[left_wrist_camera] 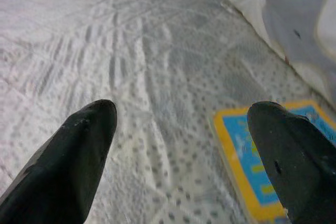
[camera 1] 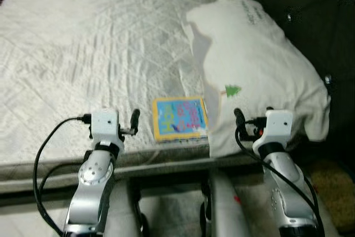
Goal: Clean up the room
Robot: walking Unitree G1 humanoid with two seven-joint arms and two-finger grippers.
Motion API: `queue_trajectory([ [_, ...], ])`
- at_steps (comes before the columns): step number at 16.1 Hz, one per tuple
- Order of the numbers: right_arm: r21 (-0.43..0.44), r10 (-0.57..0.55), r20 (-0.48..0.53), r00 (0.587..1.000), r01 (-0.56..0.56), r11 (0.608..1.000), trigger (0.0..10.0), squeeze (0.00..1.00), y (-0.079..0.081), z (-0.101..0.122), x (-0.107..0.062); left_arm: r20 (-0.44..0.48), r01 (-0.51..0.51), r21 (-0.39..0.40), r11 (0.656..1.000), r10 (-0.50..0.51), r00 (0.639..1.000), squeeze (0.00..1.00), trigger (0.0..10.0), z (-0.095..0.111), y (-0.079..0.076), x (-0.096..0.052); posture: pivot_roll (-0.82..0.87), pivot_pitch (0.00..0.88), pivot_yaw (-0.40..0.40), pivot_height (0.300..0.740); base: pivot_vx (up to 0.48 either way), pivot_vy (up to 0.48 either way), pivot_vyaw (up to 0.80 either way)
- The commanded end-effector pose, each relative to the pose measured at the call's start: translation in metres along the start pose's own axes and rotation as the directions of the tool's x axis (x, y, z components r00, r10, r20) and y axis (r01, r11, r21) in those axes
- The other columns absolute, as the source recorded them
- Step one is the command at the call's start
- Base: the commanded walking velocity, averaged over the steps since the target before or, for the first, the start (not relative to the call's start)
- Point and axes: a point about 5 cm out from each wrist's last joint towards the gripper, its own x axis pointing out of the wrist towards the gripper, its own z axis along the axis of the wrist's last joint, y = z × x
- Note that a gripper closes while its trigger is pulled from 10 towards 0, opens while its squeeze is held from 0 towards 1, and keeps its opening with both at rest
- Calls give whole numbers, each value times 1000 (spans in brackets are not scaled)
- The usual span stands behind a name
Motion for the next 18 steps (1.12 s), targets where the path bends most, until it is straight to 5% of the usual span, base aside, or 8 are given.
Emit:
queue_trajectory([
  [1,2,0,6,1000,0,1000,10000,0,-1,1,0,-9,-1,15,1000,2,1000,0,10000,-2,0,-1,-21,88,20,686,0,0,0],
  [5,-6,-3,4,1000,3,1000,10000,0,-3,0,0,-2,-9,11,1000,9,1000,0,10000,-1,0,0,-26,88,20,740,0,0,0],
  [18,-4,-61,-55,997,61,998,10000,0,-11,-12,-10,-30,61,19,998,-61,998,0,10000,-9,-2,1,-25,85,15,740,0,0,-62],
])
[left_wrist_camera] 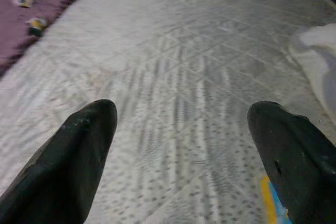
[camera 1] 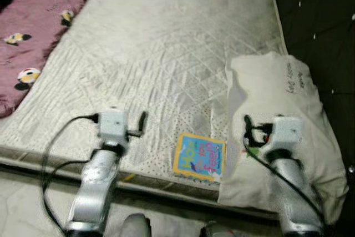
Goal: Clean up the room
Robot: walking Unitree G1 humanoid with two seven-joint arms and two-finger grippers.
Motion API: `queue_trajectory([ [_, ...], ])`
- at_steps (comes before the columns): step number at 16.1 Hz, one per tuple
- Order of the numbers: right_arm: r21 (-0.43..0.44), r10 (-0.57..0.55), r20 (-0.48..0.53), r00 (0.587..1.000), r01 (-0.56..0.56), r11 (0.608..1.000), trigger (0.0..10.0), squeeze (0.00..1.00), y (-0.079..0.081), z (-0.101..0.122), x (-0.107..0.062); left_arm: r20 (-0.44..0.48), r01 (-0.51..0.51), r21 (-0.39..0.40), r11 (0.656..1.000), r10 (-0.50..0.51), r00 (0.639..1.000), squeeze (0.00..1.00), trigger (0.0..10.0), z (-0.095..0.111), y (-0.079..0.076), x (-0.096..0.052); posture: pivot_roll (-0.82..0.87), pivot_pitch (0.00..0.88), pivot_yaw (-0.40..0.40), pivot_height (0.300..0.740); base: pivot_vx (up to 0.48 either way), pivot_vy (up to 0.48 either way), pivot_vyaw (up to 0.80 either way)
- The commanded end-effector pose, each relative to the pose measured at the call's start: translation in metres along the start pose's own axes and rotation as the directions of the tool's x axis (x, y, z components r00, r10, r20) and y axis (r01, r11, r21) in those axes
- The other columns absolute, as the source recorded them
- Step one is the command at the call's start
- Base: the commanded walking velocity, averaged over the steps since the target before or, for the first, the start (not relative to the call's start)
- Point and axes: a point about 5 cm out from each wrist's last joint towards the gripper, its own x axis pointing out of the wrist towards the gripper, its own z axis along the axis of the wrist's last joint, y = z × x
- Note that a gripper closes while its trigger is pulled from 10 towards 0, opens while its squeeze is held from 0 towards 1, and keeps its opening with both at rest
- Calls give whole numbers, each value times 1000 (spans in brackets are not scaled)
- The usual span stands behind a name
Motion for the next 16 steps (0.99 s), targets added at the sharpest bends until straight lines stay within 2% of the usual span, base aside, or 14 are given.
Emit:
queue_trajectory([
  [1,1,-18,-17,1000,18,1000,10000,0,-5,-3,-2,-6,8,-15,1000,-8,1000,0,10000,-2,-1,0,-25,83,14,740,0,0,-800],
  [8,-13,-12,-12,1000,11,1000,10000,0,-5,-2,0,16,61,-32,998,-61,998,0,10000,1,-6,0,-24,80,9,740,0,0,-681],
  [14,-21,-10,-21,1000,10,1000,10000,0,-5,-4,-1,18,64,-46,997,-63,998,0,10000,2,-7,-1,-25,86,8,740,0,-287,-457],
  [16,-23,-11,-23,1000,10,1000,10000,0,-6,-4,-1,17,65,-52,997,-64,998,0,10000,2,-7,-1,-26,88,8,740,0,-294,0],
])
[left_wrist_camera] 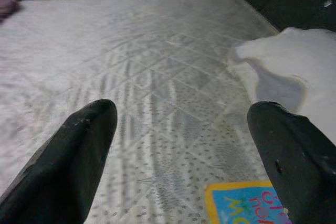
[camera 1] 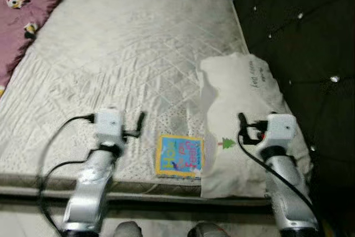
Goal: Clean up the room
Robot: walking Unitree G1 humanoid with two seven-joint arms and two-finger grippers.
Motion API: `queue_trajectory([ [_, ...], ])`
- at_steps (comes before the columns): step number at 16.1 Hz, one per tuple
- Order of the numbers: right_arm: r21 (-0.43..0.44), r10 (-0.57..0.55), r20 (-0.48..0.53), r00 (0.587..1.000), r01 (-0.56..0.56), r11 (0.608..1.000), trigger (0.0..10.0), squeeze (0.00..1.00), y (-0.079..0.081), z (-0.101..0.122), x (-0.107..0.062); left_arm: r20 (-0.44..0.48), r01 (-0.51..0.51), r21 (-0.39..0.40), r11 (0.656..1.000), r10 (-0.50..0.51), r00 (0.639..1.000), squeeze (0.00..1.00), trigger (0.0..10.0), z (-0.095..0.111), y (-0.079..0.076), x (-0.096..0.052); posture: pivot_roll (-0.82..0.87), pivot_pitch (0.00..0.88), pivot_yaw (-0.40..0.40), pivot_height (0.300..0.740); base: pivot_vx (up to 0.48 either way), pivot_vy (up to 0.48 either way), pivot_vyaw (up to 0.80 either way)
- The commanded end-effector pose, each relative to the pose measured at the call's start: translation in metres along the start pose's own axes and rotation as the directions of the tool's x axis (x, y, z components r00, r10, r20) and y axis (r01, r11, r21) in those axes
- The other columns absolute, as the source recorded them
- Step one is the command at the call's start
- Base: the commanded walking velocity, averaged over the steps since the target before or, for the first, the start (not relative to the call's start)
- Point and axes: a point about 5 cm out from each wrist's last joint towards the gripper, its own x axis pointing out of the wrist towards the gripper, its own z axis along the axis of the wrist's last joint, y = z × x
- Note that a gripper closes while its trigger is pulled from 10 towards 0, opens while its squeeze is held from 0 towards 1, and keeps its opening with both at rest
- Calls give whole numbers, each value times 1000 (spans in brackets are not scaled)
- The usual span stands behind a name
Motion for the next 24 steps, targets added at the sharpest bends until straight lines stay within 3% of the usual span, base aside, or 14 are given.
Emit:
queue_trajectory([
  [1,-11,-23,-28,999,23,1000,10000,0,-7,-6,-4,10,25,-17,1000,-24,1000,0,10000,2,-7,0,-27,89,8,740,0,-277,0],
  [6,-14,-22,-32,999,21,1000,10000,0,-7,-6,-4,9,9,-56,998,-9,1000,0,10000,1,-6,1,-27,89,8,740,0,0,0],
  [12,-15,-21,-35,999,20,1000,10000,0,-6,-7,-4,15,33,-81,996,-32,999,0,10000,2,-8,1,-29,96,8,740,0,464,-567],
  [24,-18,-14,-32,999,14,1000,10000,0,-6,-6,-3,19,30,-101,994,-29,999,0,10000,4,-8,3,-31,101,4,740,0,480,0],
])
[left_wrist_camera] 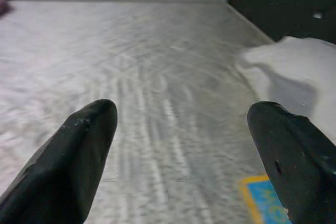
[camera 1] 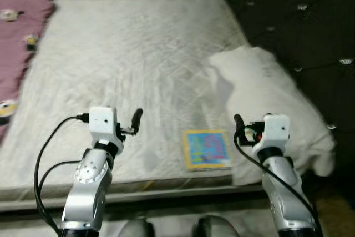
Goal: Clean up the room
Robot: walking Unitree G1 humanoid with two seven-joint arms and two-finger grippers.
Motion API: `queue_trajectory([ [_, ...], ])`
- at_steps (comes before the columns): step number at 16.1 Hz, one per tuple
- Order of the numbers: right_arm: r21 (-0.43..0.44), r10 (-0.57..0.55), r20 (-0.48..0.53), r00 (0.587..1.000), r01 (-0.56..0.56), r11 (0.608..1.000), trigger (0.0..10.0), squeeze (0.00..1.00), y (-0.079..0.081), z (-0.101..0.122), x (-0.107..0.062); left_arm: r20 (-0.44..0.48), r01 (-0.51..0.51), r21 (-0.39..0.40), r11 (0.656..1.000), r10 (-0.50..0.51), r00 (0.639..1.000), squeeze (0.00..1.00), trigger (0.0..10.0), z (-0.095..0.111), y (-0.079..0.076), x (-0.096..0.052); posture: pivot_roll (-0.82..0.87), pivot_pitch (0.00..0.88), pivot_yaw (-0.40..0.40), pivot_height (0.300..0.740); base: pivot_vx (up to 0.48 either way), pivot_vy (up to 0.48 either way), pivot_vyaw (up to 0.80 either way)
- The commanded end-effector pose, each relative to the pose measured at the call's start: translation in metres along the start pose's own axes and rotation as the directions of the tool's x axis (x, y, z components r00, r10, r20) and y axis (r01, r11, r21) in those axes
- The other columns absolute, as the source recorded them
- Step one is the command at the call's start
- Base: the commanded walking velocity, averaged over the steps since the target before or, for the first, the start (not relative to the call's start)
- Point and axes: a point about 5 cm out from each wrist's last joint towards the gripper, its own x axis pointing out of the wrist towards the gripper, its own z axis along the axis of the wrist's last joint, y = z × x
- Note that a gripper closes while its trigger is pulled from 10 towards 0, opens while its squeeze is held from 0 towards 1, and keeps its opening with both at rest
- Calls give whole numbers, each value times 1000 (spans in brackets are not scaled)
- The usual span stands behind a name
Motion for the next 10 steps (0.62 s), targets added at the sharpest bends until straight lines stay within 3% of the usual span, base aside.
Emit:
queue_trajectory([
  [1,-13,-22,-17,1000,22,1000,10000,0,-8,-4,-3,-1,19,-12,1000,-19,1000,0,10000,0,-7,1,-31,101,4,740,0,480,0],
  [10,-31,5,-7,1000,-5,1000,10000,0,-5,-3,-2,-1,9,-12,1000,-9,1000,0,10000,0,-6,2,-28,95,4,740,0,480,0],
])
